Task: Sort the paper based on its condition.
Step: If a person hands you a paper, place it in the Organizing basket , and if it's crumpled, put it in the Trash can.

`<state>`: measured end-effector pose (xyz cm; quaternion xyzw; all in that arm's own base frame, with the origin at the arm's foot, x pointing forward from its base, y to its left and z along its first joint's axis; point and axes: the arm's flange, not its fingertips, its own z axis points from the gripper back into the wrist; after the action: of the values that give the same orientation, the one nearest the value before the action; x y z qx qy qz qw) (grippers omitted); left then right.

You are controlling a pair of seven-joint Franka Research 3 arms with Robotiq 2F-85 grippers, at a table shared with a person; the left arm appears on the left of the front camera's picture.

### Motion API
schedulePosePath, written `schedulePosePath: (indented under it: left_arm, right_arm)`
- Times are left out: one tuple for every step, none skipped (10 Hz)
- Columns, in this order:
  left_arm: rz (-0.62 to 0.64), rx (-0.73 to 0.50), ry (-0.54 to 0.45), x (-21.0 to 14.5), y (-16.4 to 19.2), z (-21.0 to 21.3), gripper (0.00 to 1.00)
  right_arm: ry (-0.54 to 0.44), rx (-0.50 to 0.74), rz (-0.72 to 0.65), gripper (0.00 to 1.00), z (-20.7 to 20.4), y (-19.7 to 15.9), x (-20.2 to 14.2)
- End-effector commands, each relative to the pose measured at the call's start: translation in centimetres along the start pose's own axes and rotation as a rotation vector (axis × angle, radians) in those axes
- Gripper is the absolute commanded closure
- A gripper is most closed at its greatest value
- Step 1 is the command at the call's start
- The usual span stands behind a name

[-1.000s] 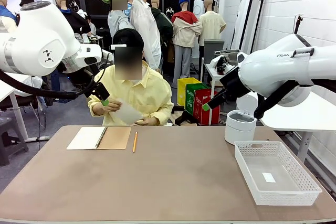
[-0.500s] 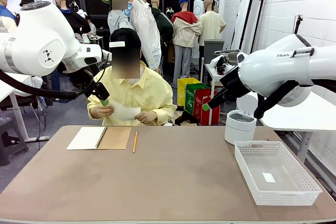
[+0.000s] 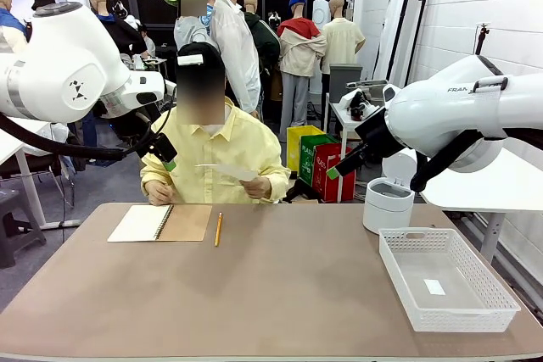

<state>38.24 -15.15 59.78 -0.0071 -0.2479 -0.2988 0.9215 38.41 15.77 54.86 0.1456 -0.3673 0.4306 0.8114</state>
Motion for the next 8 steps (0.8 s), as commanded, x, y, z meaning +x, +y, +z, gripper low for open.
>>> schedulePosePath:
  left_arm:
    - [-0.002,0.005,-0.003,0.0,0.1,0.2,0.0]
    - [-0.002,0.005,-0.003,0.0,0.1,0.2,0.0]
    - [-0.002,0.005,-0.003,0.0,0.1,0.2,0.0]
    - [-0.002,0.005,-0.003,0.0,0.1,0.2,0.0]
    - [-0.002,0.005,-0.003,0.0,0.1,0.2,0.0]
    - [-0.002,0.005,-0.003,0.0,0.1,0.2,0.0]
    - [-0.002,0.005,-0.003,0.0,0.1,0.2,0.0]
    - [-0.002,0.005,-0.003,0.0,0.1,0.2,0.0]
  right_arm:
    - [0.0,0.0,0.0,0.0,0.0,0.0,0.0]
    - [0.027,0.01,-0.065,0.0,-0.4,-0.3,0.0]
    - [0.047,0.025,-0.169,0.0,-0.8,-0.8,-0.1]
    - [0.063,0.036,-0.275,0.0,-1.2,-1.5,-0.2]
    - [0.075,0.067,-0.364,0.0,-1.5,-2.1,-0.5]
    - [0.084,0.1,-0.458,0.0,-1.9,-2.7,-0.9]
    - [0.094,0.121,-0.532,0.0,-2.2,-3.2,-1.4]
    - [0.096,0.133,-0.59,0.0,-2.4,-3.5,-2.2]
